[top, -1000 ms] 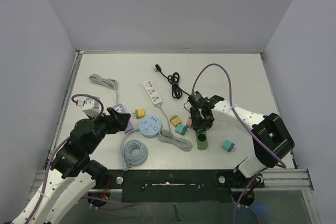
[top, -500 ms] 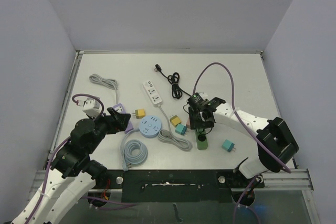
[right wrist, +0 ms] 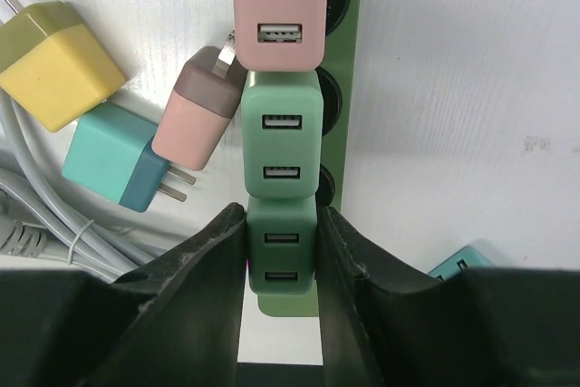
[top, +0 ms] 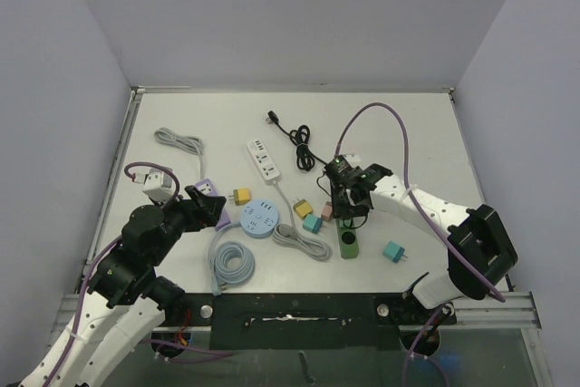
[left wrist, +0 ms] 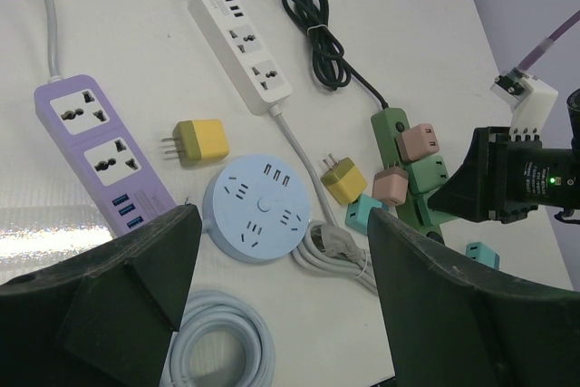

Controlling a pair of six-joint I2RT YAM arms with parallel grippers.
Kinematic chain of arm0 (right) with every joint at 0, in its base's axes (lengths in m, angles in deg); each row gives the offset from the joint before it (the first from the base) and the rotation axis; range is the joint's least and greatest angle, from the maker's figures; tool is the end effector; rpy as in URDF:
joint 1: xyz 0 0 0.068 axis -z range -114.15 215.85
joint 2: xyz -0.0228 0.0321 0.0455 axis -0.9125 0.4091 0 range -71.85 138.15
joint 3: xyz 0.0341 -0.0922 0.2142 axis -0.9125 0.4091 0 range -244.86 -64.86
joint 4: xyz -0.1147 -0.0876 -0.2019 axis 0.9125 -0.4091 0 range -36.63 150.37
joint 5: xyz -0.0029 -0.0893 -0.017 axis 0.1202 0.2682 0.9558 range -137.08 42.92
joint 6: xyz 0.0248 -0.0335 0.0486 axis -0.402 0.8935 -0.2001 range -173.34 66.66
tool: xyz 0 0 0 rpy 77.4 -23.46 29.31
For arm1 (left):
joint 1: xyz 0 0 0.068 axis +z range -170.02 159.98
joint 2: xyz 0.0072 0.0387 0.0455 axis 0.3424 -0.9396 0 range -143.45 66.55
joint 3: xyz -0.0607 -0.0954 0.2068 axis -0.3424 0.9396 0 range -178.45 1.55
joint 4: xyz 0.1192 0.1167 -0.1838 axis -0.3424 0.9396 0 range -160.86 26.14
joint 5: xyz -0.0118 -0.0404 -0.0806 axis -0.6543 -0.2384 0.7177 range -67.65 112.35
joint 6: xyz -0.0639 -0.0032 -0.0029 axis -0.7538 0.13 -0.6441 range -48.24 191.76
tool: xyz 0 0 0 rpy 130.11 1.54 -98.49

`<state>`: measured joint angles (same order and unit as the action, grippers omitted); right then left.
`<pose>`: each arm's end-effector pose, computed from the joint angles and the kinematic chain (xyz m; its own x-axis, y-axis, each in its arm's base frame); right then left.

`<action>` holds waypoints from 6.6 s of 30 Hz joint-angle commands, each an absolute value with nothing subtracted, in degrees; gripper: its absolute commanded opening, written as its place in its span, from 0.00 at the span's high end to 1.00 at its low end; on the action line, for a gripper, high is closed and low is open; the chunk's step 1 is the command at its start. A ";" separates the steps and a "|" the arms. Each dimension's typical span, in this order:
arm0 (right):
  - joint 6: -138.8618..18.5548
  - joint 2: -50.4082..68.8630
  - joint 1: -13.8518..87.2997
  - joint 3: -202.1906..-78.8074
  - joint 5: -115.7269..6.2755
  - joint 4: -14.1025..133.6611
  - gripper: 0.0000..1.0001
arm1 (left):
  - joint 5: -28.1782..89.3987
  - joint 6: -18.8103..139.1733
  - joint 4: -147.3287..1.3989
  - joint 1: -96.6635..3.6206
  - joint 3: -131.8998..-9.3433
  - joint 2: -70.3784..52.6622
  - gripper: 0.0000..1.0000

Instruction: Insert the plug

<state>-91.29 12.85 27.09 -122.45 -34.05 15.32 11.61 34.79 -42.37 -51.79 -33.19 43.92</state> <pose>0.2171 0.1600 0.1697 -0.9273 0.0239 -0.3735 0.0181 0.9997 0.0190 0.1263 -0.0674 0.2727 -0.4112 -0.4403 -0.7981 0.1476 0.8319 -0.5350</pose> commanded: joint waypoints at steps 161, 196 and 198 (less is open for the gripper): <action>-119.61 -13.60 34.65 -115.44 -97.66 71.67 0.54 | 63.23 75.66 -117.98 -61.71 -33.39 8.84 0.26; -88.56 -1.17 25.86 -131.72 -72.56 32.87 0.31 | 39.53 71.54 -82.93 -67.79 -35.56 9.11 0.77; -88.90 -0.10 25.21 -131.75 -71.70 32.19 0.36 | 39.35 71.80 -82.67 -67.88 -35.88 8.44 0.77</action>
